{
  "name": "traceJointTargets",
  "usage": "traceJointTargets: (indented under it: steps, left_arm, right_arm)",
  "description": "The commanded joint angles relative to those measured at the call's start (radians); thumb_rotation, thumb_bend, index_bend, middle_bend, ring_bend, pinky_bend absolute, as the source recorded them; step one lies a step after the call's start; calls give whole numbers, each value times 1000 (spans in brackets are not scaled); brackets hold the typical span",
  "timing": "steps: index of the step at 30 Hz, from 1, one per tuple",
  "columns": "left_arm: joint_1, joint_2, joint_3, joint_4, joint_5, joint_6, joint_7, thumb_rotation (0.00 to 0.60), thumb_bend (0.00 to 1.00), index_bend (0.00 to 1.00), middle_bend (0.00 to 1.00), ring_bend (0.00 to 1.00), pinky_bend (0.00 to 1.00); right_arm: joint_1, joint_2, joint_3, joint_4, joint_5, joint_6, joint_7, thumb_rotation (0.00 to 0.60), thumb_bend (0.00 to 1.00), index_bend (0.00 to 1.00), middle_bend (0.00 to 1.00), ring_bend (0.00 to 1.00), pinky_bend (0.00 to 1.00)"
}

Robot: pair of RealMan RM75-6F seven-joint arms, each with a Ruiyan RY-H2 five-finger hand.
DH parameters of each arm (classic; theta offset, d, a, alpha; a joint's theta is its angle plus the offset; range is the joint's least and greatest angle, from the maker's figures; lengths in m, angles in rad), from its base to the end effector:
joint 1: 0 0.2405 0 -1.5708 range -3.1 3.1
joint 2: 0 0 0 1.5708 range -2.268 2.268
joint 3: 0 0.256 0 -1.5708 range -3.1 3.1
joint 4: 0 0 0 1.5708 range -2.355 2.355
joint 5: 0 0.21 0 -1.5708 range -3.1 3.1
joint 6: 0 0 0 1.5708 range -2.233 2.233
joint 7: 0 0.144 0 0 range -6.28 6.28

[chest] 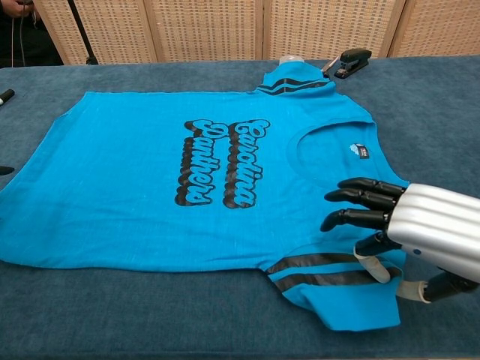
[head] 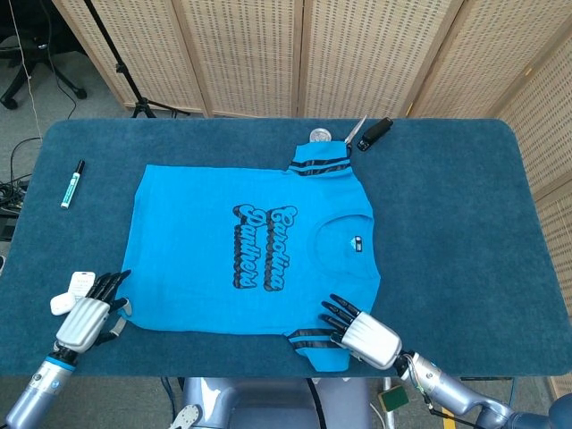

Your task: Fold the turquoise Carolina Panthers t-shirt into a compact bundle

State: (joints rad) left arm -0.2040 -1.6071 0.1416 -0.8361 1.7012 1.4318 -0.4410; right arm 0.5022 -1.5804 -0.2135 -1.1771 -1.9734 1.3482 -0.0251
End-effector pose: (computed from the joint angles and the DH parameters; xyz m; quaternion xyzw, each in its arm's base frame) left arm -0.3576 0.1906 0.0251 -0.6966 -0.4213 -0.4014 0.4196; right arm -0.2230 -0.2075 -0.0286 0.8562 -0.1787 0.4171 0.2470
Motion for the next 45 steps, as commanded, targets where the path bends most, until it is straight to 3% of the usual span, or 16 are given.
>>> traceJointTargets:
  steps: [1,21,45]
  left_arm:
    - [0,9,4,-9,7,9,-1,600,567,777,0,0,0]
    - [32,115,92,-91,127,166,-64,600,579,784,0,0,0]
    - [66,146,167,-123,221,248,-97,600,605,784,0,0,0]
  right_arm:
    - [1,3,-5,-5,-6,2,5,600,462,646,214,0,0]
    - [12,103,-97,-135,-128,35,4,600,466,652,219,0,0]
    - [11,175,-161,-157,-247,95,13,600,466,675,225,0,0]
